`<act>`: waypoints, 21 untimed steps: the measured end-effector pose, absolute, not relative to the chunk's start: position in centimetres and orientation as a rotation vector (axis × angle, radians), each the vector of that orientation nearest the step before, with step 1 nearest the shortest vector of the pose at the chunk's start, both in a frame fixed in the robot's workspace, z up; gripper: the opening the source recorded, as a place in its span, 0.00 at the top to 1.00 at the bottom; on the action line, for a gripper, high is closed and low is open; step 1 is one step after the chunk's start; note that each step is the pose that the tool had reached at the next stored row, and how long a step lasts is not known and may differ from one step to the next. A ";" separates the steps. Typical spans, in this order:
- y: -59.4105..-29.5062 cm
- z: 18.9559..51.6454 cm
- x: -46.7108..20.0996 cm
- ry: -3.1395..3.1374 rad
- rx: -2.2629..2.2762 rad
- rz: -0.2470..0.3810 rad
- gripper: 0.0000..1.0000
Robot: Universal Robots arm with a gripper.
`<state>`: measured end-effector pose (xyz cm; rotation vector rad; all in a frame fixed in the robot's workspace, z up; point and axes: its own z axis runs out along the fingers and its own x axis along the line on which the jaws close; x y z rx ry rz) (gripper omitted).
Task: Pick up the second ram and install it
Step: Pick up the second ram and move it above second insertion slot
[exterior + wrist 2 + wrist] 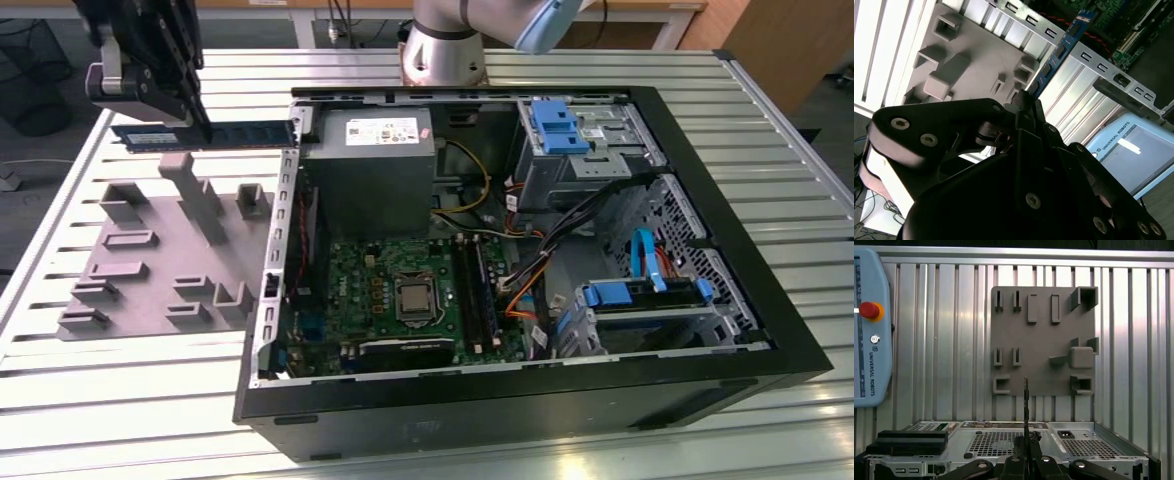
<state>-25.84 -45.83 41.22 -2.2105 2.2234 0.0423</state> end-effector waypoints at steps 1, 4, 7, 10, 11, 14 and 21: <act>-45.8 41.2 -25.8 2.223 -2.211 0.042 0.86; -45.8 41.2 -25.7 2.223 -2.210 0.042 0.86; -45.8 41.2 -25.6 2.223 -2.210 0.042 0.86; -45.8 41.2 -25.5 2.223 -2.210 0.042 0.86; -45.8 41.2 -25.5 2.223 -2.210 0.042 0.86; -45.8 41.2 -25.4 2.223 -2.210 0.042 0.86; -45.8 41.2 -25.1 2.224 -2.210 0.042 0.86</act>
